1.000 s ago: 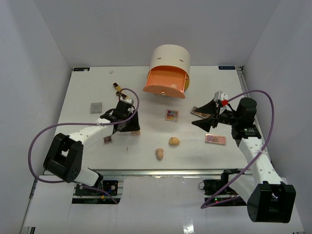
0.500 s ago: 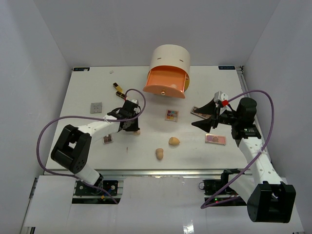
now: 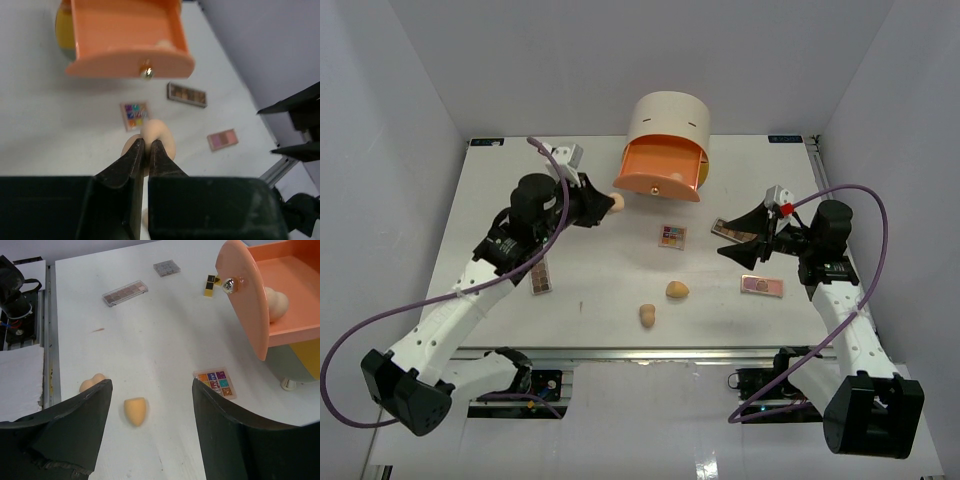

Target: Organize the makeup

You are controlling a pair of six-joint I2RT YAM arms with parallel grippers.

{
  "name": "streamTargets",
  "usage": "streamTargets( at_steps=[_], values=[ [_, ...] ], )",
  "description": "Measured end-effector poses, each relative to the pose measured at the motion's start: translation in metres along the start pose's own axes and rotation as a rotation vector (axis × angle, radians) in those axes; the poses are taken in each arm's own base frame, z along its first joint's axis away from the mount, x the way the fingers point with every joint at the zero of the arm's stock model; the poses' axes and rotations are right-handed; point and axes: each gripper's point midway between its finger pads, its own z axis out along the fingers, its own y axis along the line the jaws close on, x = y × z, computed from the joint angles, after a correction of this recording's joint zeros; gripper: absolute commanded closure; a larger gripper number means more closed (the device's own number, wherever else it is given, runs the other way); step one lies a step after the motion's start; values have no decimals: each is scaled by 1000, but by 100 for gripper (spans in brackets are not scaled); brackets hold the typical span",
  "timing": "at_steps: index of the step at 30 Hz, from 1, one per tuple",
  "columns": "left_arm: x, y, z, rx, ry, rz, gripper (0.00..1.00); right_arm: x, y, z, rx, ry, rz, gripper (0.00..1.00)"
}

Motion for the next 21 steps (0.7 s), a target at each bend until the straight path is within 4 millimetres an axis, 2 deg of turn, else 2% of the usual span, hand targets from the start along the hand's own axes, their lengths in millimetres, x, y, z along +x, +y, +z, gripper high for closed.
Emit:
streamTargets(
  at_steps=[3, 5, 7, 10, 12, 15, 16, 18, 21],
  values=[
    [-59, -29, 14, 64, -100, 33, 100, 0, -2, -2, 11, 0, 0, 28],
    [-91, -43, 38, 95, -148, 51, 100, 0, -3, -2, 14, 0, 1, 28],
    [-107, -49, 68, 104, -159, 66, 100, 0, -4, -3, 18, 1, 0, 28],
    [-102, -42, 117, 83, -113, 84, 96, 1, -6, -5, 27, 1, 1, 28],
    [-88, -32, 150, 58, -61, 94, 92, 1, -7, -6, 33, 1, 1, 28],
    [-66, -17, 183, 24, 6, 102, 83, 1, -8, -7, 38, 1, 1, 28],
    [-58, -12, 190, 13, 29, 103, 79, 1, -8, -7, 38, 1, 0, 28],
    [-45, -5, 197, -5, 64, 105, 66, 1, -8, -7, 38, 1, 0, 28],
    [-38, -1, 199, -17, 87, 110, 47, 1, -8, -7, 38, 1, 1, 28]
  ],
)
